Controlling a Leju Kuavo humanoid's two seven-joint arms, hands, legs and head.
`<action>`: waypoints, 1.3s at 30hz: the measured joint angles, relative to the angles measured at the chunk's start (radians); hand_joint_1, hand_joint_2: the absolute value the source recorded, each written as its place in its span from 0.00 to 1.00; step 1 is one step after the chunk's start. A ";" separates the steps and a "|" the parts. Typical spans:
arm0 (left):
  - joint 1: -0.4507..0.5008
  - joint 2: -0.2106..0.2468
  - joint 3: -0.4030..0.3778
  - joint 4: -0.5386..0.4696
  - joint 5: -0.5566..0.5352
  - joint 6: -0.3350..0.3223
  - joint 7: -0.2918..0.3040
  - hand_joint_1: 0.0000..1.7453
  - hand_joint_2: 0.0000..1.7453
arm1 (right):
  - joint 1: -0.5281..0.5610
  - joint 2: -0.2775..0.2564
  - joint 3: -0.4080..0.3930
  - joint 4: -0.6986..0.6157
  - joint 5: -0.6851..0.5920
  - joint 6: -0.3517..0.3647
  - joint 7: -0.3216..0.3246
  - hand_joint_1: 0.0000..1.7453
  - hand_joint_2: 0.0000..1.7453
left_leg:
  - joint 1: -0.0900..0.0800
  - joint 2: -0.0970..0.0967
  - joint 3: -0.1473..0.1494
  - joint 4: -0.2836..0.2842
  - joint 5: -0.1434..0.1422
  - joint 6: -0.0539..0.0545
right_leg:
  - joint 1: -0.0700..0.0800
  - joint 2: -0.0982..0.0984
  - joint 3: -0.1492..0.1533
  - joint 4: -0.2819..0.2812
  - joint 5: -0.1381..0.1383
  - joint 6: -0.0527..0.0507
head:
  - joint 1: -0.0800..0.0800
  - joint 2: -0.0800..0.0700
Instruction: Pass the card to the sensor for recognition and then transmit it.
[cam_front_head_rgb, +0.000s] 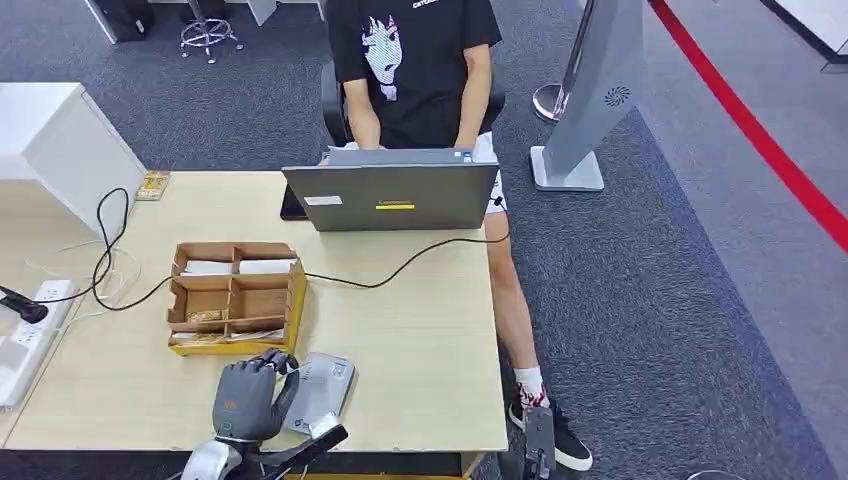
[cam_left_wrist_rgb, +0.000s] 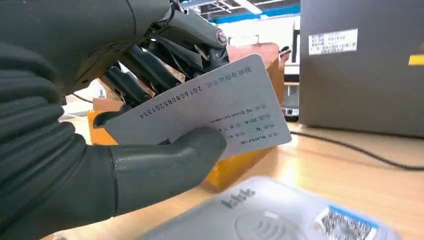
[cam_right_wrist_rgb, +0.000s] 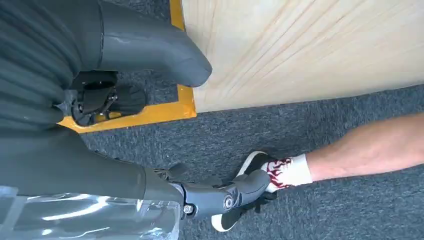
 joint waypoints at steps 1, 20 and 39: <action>-0.001 0.000 0.000 0.010 0.000 0.000 0.000 1.00 1.00 | 0.000 0.000 0.000 0.000 0.000 0.000 0.000 0.00 1.00 | 0.000 0.000 0.000 0.000 0.000 0.000 | 0.000 0.000 0.000 0.000 0.000 0.000 | 0.000 0.000; -0.021 -0.010 0.000 0.069 -0.031 0.005 -0.027 1.00 1.00 | 0.000 0.001 -0.002 0.000 0.008 0.000 0.004 0.00 1.00 | 0.000 0.000 0.000 0.000 0.000 0.000 | 0.000 0.000 0.000 0.000 0.000 0.000 | 0.000 0.000; -0.023 -0.029 0.017 0.026 -0.151 0.006 -0.044 1.00 1.00 | 0.000 0.006 -0.002 0.000 0.042 0.000 0.012 0.00 1.00 | 0.000 -0.001 0.000 0.001 0.001 0.000 | 0.000 -0.001 -0.002 0.000 0.000 0.000 | 0.000 0.000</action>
